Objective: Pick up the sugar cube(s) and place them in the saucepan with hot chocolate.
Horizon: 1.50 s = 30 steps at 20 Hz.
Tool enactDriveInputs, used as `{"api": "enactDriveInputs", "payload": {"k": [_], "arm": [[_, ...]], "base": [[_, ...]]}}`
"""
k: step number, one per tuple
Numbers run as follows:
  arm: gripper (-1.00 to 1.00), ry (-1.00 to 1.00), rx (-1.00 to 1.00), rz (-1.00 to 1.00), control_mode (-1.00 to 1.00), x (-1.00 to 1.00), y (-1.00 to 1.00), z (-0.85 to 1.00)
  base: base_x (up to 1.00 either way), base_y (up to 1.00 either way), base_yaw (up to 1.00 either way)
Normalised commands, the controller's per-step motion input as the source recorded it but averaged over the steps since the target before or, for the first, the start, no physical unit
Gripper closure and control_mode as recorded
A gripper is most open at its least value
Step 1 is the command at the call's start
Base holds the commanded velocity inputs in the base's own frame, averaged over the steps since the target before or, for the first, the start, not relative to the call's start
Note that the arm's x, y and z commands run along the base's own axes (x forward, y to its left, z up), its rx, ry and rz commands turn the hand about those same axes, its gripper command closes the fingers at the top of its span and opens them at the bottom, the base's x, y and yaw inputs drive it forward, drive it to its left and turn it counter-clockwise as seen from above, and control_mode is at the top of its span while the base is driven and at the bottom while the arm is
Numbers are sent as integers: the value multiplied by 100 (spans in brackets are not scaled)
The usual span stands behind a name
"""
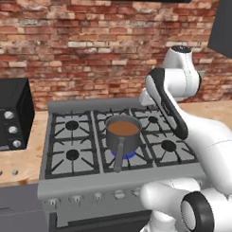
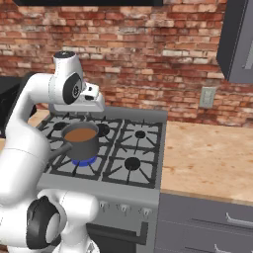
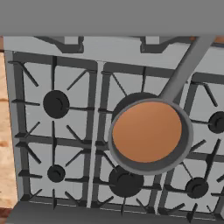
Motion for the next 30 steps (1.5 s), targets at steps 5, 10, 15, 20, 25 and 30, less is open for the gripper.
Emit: {"api": "enactDriveInputs", "payload": {"k": [5, 10, 15, 20, 25, 30], "arm": [[-100, 0, 0, 1, -100, -15, 26, 0], [-100, 5, -2, 13, -100, -21, 81, 0], [-100, 12, -1, 33, -100, -11, 100, -4], [-100, 10, 0, 45, -100, 0, 100, -19], [-100, 13, 0, 48, -100, 0, 100, -30], [-100, 9, 0, 45, -100, 0, 91, -41]], "base": [[0, 0, 0], [0, 0, 0], [0, 0, 0], [0, 0, 0], [0, 0, 0], [0, 0, 0]]}}
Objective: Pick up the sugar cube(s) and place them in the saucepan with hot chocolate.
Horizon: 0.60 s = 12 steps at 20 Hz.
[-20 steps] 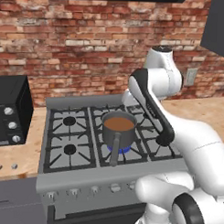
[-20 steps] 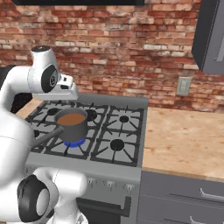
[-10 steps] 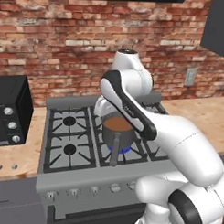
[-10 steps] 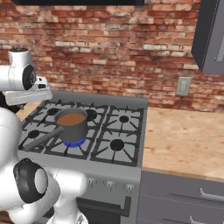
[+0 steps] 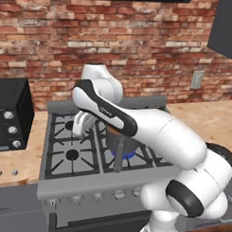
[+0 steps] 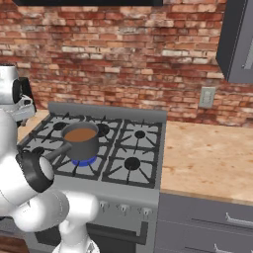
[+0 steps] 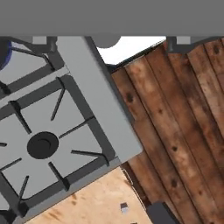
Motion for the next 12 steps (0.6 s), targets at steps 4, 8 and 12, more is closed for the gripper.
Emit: {"api": "enactDriveInputs", "payload": {"k": [4, 8, 12], "arm": [[-100, 7, -1, 34, -100, 0, 63, -40], [-100, 1, -1, 10, -100, 0, 22, -20], [-100, 0, 0, 0, -100, 0, 21, -36]], "base": [[0, 0, 0], [0, 0, 0], [0, 0, 0]]}}
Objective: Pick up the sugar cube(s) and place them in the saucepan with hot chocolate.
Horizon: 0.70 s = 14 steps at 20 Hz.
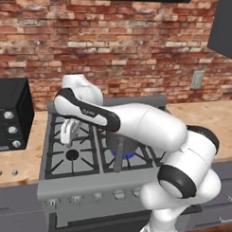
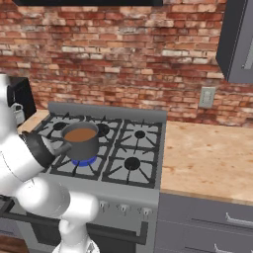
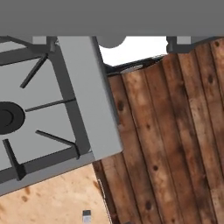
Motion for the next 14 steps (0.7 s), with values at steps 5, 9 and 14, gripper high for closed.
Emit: {"api": "enactDriveInputs", "payload": {"k": [5, 9, 14], "arm": [[-100, -1, 0, -3, -100, 4, 45, -32], [-100, 0, 0, -7, -100, 6, 52, -25], [-100, 0, 0, -10, -100, 6, 46, -15]], "base": [[0, 0, 0], [0, 0, 0], [0, 0, 0]]}}
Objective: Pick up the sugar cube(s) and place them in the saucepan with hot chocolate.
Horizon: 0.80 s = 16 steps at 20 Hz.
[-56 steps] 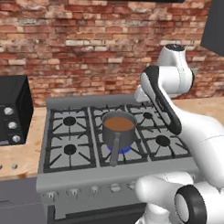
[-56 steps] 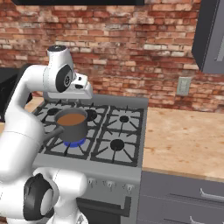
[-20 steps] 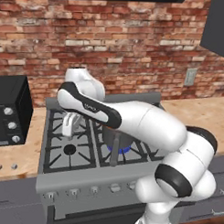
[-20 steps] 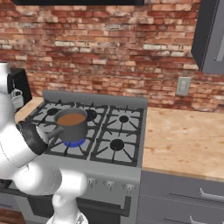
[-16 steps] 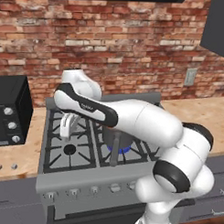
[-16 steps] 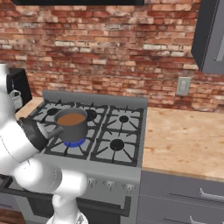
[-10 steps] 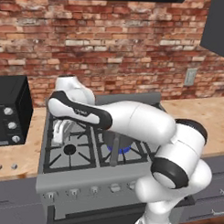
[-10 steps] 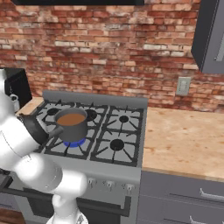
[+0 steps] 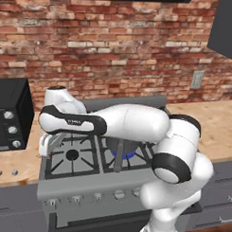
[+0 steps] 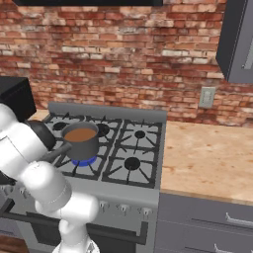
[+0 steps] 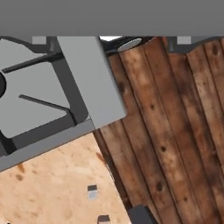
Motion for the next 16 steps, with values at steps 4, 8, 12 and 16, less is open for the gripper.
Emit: {"api": "enactDriveInputs", "payload": {"k": [4, 8, 12, 16], "arm": [[-100, 0, 0, -17, -100, 8, 37, -1], [-100, 0, 0, -17, -100, 2, 36, 0], [-100, 0, 0, -7, -100, 1, 18, -5], [-100, 0, 0, 0, -100, 0, 9, -17]], "base": [[0, 0, 0], [0, 0, 0], [0, 0, 0], [0, 0, 0]]}}
